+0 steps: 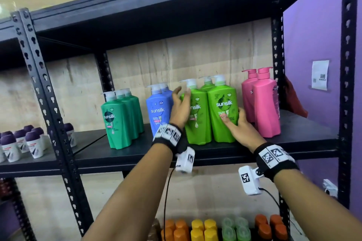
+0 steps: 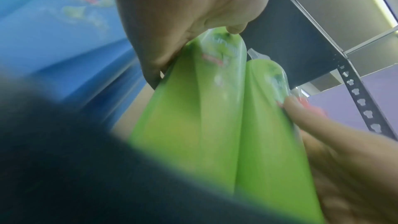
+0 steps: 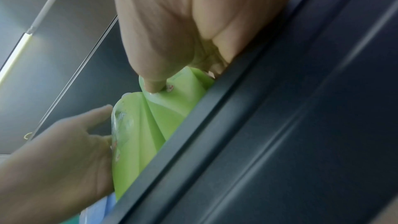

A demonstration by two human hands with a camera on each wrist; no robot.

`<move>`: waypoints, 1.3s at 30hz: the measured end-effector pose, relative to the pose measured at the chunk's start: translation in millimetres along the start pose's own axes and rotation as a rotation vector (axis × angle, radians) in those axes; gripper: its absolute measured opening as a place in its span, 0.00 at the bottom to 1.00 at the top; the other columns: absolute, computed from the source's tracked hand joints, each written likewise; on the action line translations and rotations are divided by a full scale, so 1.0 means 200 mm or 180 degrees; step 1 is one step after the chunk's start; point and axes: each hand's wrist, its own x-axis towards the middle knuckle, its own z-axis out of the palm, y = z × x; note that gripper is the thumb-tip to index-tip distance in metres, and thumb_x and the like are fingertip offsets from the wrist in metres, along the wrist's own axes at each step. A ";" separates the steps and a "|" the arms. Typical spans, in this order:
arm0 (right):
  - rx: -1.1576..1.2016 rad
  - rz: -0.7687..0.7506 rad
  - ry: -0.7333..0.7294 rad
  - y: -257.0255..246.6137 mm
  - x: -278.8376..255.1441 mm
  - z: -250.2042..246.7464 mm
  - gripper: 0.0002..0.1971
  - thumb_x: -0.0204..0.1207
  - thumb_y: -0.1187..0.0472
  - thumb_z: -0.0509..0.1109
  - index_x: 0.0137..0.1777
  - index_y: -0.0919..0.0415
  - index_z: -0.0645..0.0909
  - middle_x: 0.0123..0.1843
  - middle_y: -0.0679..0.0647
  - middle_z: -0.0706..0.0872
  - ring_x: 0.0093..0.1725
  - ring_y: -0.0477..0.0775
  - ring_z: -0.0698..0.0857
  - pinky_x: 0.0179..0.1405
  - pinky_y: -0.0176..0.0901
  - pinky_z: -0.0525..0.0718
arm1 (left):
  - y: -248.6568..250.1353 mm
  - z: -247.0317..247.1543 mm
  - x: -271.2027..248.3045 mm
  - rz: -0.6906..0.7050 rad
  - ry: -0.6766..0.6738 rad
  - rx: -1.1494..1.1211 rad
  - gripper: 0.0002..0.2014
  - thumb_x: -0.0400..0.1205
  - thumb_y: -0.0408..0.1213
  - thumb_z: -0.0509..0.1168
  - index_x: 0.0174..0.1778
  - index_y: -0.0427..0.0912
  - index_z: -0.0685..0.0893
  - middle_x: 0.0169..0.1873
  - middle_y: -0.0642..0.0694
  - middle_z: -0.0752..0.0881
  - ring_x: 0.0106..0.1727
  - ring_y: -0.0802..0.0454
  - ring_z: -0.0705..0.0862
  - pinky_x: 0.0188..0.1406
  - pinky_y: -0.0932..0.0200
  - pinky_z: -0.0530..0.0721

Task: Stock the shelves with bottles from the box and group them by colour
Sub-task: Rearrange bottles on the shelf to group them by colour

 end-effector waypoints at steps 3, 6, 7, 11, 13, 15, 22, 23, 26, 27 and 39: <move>0.0017 -0.0034 0.0055 0.01 0.01 0.01 0.45 0.71 0.20 0.58 0.82 0.43 0.54 0.77 0.51 0.79 0.72 0.59 0.82 0.76 0.53 0.76 | 0.12 -0.02 0.15 0.0164 0.0139 0.0179 0.21 0.91 0.56 0.51 0.77 0.52 0.68 0.54 0.54 0.82 0.52 0.54 0.81 0.50 0.61 0.73; 0.0088 -0.0034 0.0059 0.01 0.01 0.01 0.44 0.70 0.20 0.59 0.81 0.42 0.55 0.74 0.49 0.80 0.68 0.55 0.83 0.71 0.47 0.77 | 0.12 -0.01 0.22 0.0239 0.0121 0.0250 0.19 0.93 0.51 0.47 0.72 0.47 0.75 0.53 0.54 0.83 0.60 0.51 0.82 0.56 0.61 0.72; 0.0116 -0.0026 0.0053 0.00 0.00 0.01 0.44 0.69 0.20 0.60 0.80 0.41 0.55 0.73 0.49 0.81 0.66 0.54 0.83 0.68 0.45 0.77 | 0.10 0.00 0.22 0.0271 0.0114 0.0245 0.20 0.93 0.50 0.47 0.72 0.45 0.77 0.60 0.50 0.84 0.64 0.54 0.79 0.59 0.64 0.69; 0.0101 -0.0013 0.0108 0.01 0.01 0.01 0.47 0.66 0.16 0.59 0.80 0.40 0.55 0.73 0.47 0.81 0.68 0.55 0.83 0.72 0.50 0.78 | 0.03 0.06 0.21 0.0528 0.0452 0.0191 0.21 0.94 0.48 0.48 0.68 0.42 0.81 0.57 0.50 0.87 0.56 0.59 0.73 0.46 0.78 0.63; 0.0063 -0.0002 0.0136 0.02 0.01 0.01 0.47 0.64 0.15 0.58 0.79 0.38 0.56 0.71 0.46 0.82 0.66 0.54 0.84 0.70 0.49 0.79 | 0.03 0.07 0.21 0.0502 0.0586 0.0158 0.18 0.94 0.47 0.48 0.60 0.45 0.83 0.40 0.66 0.77 0.46 0.58 0.73 0.41 0.75 0.64; 0.0046 0.0016 0.0165 0.02 0.01 0.01 0.45 0.65 0.15 0.58 0.77 0.38 0.57 0.68 0.45 0.83 0.63 0.53 0.84 0.64 0.45 0.78 | 0.03 0.07 0.22 0.0460 0.0632 0.0222 0.15 0.94 0.47 0.48 0.48 0.55 0.79 0.36 0.68 0.71 0.35 0.63 0.71 0.42 0.70 0.64; 0.0012 0.0067 0.0237 0.02 0.01 0.02 0.40 0.69 0.19 0.60 0.77 0.38 0.59 0.65 0.44 0.83 0.58 0.52 0.83 0.59 0.42 0.74 | 0.03 0.05 0.22 0.0443 0.0577 0.0200 0.17 0.93 0.49 0.48 0.40 0.56 0.74 0.34 0.64 0.73 0.34 0.75 0.72 0.36 0.67 0.67; 0.0011 0.0066 0.0240 0.01 0.01 0.02 0.40 0.69 0.19 0.60 0.77 0.38 0.59 0.65 0.45 0.83 0.59 0.52 0.83 0.59 0.42 0.74 | 0.03 0.05 0.21 0.0436 0.0553 0.0192 0.17 0.93 0.49 0.48 0.41 0.55 0.75 0.35 0.65 0.73 0.36 0.74 0.72 0.39 0.67 0.66; 0.0022 0.0072 0.0231 0.01 0.01 0.02 0.41 0.69 0.19 0.60 0.78 0.38 0.59 0.65 0.45 0.83 0.59 0.51 0.83 0.60 0.41 0.74 | 0.03 0.04 0.21 0.0455 0.0466 0.0154 0.16 0.93 0.49 0.48 0.42 0.55 0.74 0.36 0.63 0.76 0.40 0.60 0.75 0.42 0.65 0.66; 0.0038 0.0074 0.0237 0.01 0.00 0.02 0.41 0.69 0.20 0.60 0.78 0.38 0.59 0.65 0.45 0.83 0.59 0.51 0.84 0.60 0.41 0.74 | 0.03 0.04 0.21 0.0449 0.0425 0.0119 0.16 0.93 0.50 0.47 0.46 0.54 0.77 0.39 0.64 0.77 0.44 0.56 0.76 0.44 0.67 0.66; 0.0395 0.0005 0.0431 0.00 0.01 0.02 0.39 0.70 0.22 0.61 0.78 0.38 0.63 0.65 0.43 0.84 0.60 0.49 0.85 0.61 0.40 0.74 | -0.15 -0.12 0.10 0.0341 -0.0899 0.0584 0.44 0.70 0.72 0.69 0.78 0.51 0.69 0.63 0.55 0.85 0.64 0.57 0.85 0.68 0.56 0.82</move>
